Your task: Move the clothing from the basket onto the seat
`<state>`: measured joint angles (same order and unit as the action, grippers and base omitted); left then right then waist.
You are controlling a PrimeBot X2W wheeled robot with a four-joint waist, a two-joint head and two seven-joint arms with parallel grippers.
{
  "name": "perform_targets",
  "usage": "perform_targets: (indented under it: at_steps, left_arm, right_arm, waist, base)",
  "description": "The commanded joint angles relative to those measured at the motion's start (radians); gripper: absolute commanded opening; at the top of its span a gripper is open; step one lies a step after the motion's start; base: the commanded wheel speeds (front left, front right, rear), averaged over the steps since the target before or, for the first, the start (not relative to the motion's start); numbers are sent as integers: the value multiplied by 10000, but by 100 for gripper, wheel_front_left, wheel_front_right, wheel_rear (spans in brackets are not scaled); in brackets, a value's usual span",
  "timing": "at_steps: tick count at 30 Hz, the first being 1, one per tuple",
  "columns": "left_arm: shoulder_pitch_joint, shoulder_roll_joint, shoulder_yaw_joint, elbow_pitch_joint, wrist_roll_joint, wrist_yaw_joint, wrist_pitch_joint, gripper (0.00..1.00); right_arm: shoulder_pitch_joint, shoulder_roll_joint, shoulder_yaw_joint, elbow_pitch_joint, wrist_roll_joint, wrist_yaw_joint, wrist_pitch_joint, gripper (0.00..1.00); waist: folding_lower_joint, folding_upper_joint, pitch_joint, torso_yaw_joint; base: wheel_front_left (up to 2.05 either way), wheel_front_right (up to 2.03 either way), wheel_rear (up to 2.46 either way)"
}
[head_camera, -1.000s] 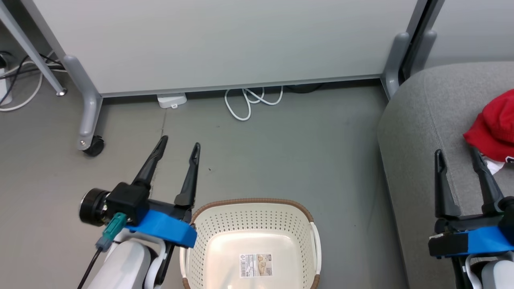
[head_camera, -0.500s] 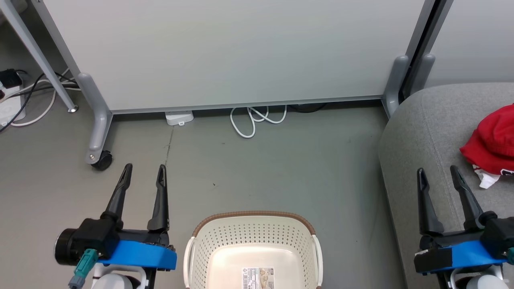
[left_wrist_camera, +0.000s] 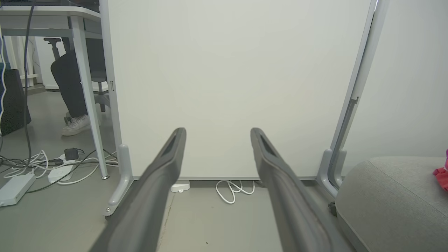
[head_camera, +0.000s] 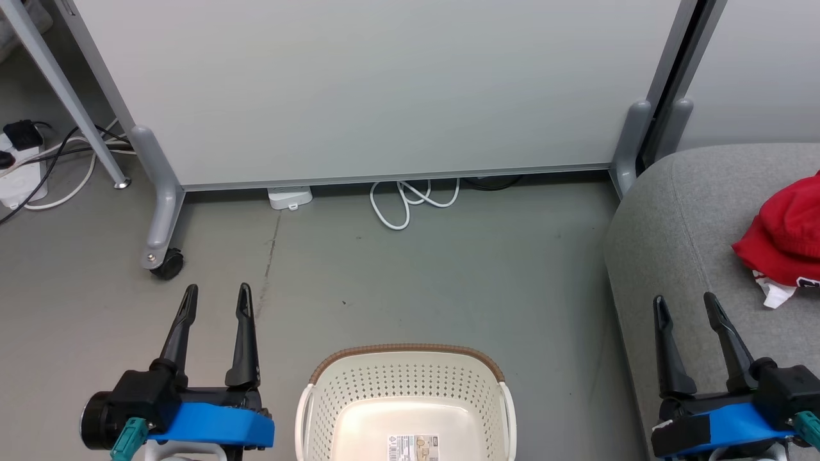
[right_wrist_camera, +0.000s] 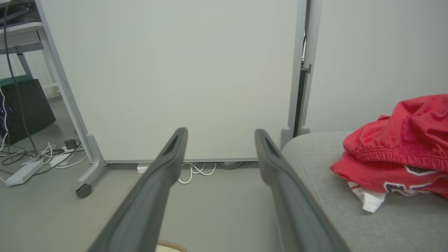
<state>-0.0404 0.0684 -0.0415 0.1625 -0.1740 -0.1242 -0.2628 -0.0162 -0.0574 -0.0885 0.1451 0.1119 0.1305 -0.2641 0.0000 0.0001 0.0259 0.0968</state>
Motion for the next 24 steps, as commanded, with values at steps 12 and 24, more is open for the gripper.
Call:
perform_targets:
  at_steps: [12,24]
  left_arm:
    - [97,-63,-97,192,34,-61,-28,100]
    - [-51,-8,-81,397,262,-64,-28,100]
  right_arm:
    - [217,70,157,233,140,6,-2,100]
    - [181,79,238,289,160,6,-2,100]
  waist:
    - [0,-1,-115,61]
    - [0,-1,-149,76]
  base:
    - [0,0,0]
    - [0,0,0]
